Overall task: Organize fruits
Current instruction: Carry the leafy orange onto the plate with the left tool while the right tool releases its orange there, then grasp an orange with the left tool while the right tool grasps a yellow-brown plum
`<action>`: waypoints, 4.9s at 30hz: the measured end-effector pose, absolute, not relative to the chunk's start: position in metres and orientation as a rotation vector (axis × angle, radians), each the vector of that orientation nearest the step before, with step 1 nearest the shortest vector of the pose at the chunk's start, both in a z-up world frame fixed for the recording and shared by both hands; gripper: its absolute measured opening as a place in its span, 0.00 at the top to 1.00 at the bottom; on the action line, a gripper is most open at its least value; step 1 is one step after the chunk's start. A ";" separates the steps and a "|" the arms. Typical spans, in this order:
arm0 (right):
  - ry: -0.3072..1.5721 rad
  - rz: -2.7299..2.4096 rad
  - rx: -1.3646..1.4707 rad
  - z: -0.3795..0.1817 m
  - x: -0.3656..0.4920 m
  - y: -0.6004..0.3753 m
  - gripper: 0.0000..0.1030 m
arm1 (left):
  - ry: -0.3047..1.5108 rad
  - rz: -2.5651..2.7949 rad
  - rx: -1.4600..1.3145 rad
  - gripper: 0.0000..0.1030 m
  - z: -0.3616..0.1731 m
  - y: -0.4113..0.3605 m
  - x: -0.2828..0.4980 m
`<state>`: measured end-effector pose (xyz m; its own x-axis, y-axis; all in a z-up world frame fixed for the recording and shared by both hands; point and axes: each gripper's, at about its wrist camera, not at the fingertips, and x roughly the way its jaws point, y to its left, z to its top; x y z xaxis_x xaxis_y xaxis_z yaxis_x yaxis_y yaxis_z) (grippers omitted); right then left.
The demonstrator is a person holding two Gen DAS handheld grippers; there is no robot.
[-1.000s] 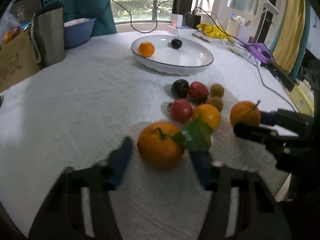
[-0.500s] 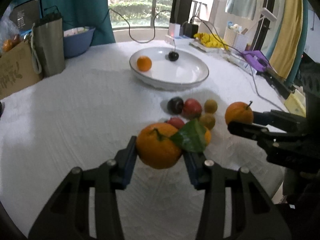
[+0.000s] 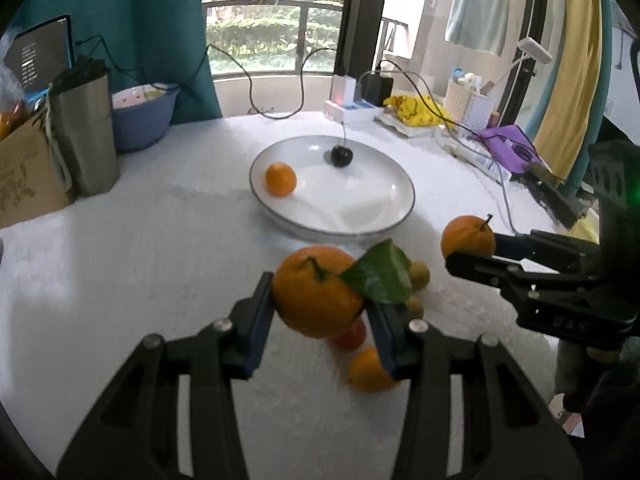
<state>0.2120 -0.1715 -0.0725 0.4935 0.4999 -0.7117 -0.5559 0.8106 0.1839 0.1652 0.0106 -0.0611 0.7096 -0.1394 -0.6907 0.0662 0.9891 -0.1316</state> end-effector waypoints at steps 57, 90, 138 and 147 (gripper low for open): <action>0.820 0.549 -0.256 -0.101 0.360 -0.111 0.55 | 0.795 -0.144 -0.109 0.56 -0.089 0.030 0.347; 0.729 0.521 -0.183 -0.053 0.305 -0.142 0.51 | 0.709 -0.118 -0.139 0.53 -0.034 0.023 0.273; 0.811 0.590 -0.126 -0.086 0.190 -0.169 0.51 | 0.859 -0.159 -0.203 0.53 -0.103 -0.018 0.143; 0.852 0.645 -0.100 -0.094 0.190 -0.160 0.51 | 0.875 -0.180 -0.183 0.57 -0.110 -0.020 0.143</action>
<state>0.1901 -0.1595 -0.0942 0.4821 0.4893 -0.7268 -0.5669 0.8067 0.1670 0.1428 -0.0199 -0.1099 0.6282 -0.2305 -0.7431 0.0814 0.9693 -0.2319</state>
